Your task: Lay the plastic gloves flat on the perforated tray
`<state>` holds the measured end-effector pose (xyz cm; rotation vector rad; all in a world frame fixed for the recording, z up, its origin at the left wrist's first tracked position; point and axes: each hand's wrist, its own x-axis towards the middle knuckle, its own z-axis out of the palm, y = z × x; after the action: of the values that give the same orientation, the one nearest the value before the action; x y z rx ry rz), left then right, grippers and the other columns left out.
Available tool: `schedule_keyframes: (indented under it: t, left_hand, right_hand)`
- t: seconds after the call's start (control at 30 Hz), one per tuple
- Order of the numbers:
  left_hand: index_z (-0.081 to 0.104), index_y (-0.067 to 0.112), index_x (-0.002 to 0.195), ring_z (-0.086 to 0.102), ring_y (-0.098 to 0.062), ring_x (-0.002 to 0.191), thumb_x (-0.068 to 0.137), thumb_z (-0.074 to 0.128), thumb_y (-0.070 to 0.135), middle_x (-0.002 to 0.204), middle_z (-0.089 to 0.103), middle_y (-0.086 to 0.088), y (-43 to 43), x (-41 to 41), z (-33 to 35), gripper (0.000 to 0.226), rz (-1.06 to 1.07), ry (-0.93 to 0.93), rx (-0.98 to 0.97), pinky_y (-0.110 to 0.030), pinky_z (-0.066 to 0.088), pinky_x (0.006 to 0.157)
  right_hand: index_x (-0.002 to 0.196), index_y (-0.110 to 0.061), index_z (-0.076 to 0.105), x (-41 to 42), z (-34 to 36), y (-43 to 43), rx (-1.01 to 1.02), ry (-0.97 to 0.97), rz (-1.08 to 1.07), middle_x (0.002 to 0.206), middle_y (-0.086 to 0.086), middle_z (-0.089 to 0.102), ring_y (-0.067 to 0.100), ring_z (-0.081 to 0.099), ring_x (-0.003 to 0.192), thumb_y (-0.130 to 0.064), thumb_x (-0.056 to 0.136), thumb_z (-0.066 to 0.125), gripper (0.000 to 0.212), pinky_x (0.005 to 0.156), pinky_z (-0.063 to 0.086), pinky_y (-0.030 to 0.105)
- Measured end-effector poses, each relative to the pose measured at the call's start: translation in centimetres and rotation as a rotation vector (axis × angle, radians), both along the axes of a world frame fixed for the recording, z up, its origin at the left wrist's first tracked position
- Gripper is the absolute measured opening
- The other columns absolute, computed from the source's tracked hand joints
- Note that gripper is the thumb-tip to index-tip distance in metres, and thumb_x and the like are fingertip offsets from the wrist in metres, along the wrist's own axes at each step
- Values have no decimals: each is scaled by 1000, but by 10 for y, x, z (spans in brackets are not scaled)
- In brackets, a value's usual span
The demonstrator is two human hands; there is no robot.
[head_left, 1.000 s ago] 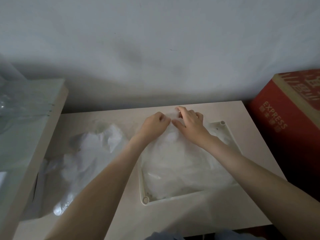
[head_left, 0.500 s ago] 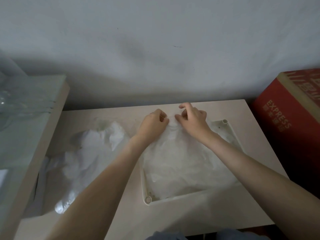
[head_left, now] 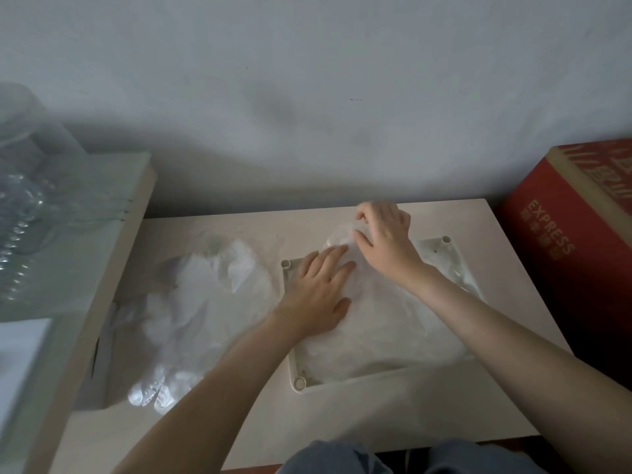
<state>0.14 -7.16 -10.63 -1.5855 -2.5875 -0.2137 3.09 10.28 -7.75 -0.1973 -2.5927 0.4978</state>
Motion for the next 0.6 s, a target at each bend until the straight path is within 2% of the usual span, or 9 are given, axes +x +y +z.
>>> schedule_keyframes:
  t: [0.03, 0.1, 0.17, 0.27, 0.37, 0.43, 0.5, 0.6]
  left_hand:
    - [55, 13, 123, 48, -32, 124, 76, 42, 43, 137, 51, -16, 0, 0, -1, 57, -2, -9, -50, -45, 40, 102]
    - [58, 13, 124, 51, -32, 125, 76, 39, 46, 138, 51, -15, 2, 1, -1, 62, -11, -37, -130, -50, 40, 103]
    - [58, 13, 127, 50, -32, 127, 76, 36, 49, 139, 51, -13, 3, 3, -1, 66, -25, -62, -178, -51, 36, 106]
    - [60, 15, 126, 52, -31, 124, 75, 37, 53, 136, 54, -12, 2, 4, -3, 68, -34, -56, -182, -49, 40, 103]
    - [60, 16, 127, 55, -29, 121, 75, 36, 55, 134, 56, -11, 0, 3, -6, 69, -25, -32, -165, -47, 42, 101]
    - [63, 17, 124, 59, -28, 116, 74, 37, 56, 130, 59, -10, -1, 1, -8, 68, -38, -8, -142, -45, 45, 97]
    - [64, 17, 122, 60, -27, 114, 76, 37, 57, 127, 61, -9, 0, -1, -9, 66, -60, 12, -110, -43, 46, 95]
    - [66, 17, 116, 61, -27, 111, 85, 37, 51, 123, 63, -9, 1, -3, -10, 54, -72, 58, -10, -38, 45, 94]
  right_hand:
    - [92, -13, 56, 1, -2, 1, 64, -6, 38, 90, 1, 53, 24, 48, 86, -14, 84, 53, 8, 76, 16, 25]
    - [89, -19, 60, 2, -9, 2, 127, -8, 93, 89, 0, 54, 19, 42, 85, -12, 84, 50, 12, 77, 17, 26]
    - [91, -21, 64, 4, -16, 2, 137, -15, 113, 90, -1, 56, 16, 40, 85, -8, 82, 56, 18, 80, 21, 28]
    - [95, -21, 66, 6, -23, 3, 132, -67, 126, 95, 0, 57, 18, 42, 89, -12, 82, 57, 18, 82, 25, 31]
    - [119, -18, 58, 6, -21, 2, 93, -184, 121, 116, 2, 55, 21, 42, 105, -25, 89, 48, 33, 89, 23, 32]
    - [136, -17, 46, 6, -20, 1, 33, -264, 105, 132, 2, 50, 22, 39, 120, -26, 93, 51, 44, 97, 20, 32]
    - [142, -17, 38, 5, -19, 1, -34, -294, 92, 134, 1, 50, 22, 39, 125, -25, 95, 52, 49, 101, 17, 32]
    - [140, -19, 40, 4, -18, 0, -84, -308, 86, 130, 0, 53, 19, 42, 123, -26, 97, 50, 45, 102, 14, 29]
